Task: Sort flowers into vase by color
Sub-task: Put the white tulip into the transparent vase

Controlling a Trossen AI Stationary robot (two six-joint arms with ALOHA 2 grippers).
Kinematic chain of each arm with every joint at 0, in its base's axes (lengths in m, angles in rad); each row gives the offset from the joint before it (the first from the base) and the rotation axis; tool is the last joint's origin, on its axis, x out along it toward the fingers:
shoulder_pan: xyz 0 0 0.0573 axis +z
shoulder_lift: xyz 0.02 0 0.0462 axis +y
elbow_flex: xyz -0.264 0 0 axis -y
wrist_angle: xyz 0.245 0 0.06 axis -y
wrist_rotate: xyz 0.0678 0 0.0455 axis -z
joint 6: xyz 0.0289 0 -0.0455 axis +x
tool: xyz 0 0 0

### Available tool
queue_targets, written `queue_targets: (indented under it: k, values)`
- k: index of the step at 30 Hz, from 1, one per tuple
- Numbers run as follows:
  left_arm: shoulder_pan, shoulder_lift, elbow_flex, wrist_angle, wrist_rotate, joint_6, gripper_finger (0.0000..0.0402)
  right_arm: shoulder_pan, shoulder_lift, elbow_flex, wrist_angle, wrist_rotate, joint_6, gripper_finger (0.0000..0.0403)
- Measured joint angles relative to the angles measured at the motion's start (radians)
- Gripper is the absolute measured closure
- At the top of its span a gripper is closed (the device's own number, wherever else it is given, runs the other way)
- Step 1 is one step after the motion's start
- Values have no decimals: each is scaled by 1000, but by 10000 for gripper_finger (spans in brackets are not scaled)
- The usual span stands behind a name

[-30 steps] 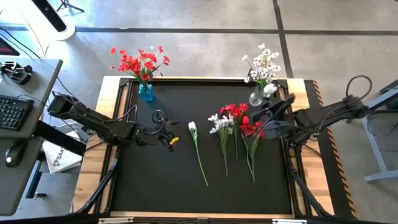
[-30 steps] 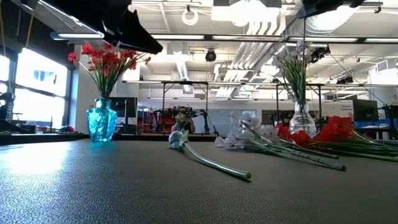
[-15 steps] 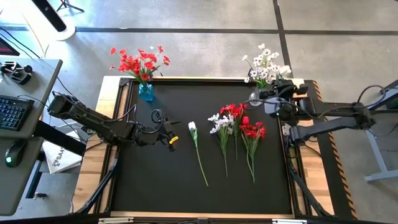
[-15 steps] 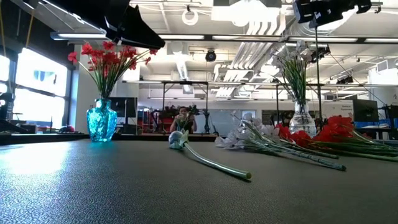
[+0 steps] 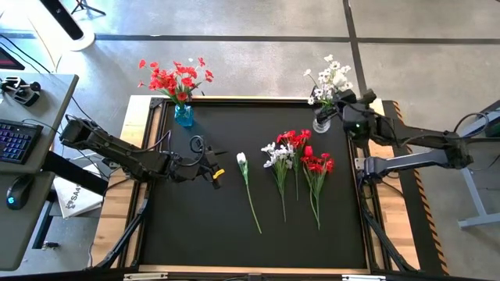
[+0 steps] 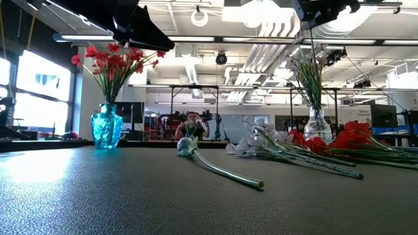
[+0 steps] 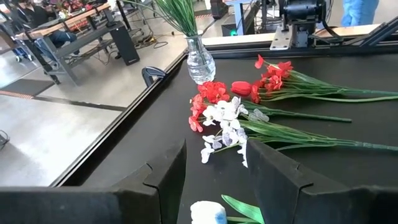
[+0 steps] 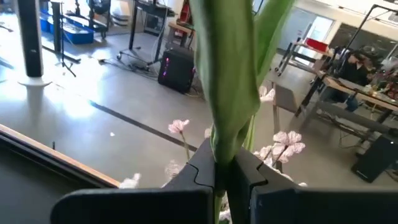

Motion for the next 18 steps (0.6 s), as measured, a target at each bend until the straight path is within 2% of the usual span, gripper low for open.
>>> queue_targets:
  k: [5, 11, 18]
  values:
    - [-1, 0, 0, -1, 1, -16, 245, -79, 47, 0, -9, -92, 23, 399]
    - [-1, 0, 0, -2, 1, -16, 245, -123, 117, 0, 30, -121, 0, 399]
    - [-1, 0, 0, -42, 1, -52, 245, -156, 147, 1, -78, -122, 118, 395]
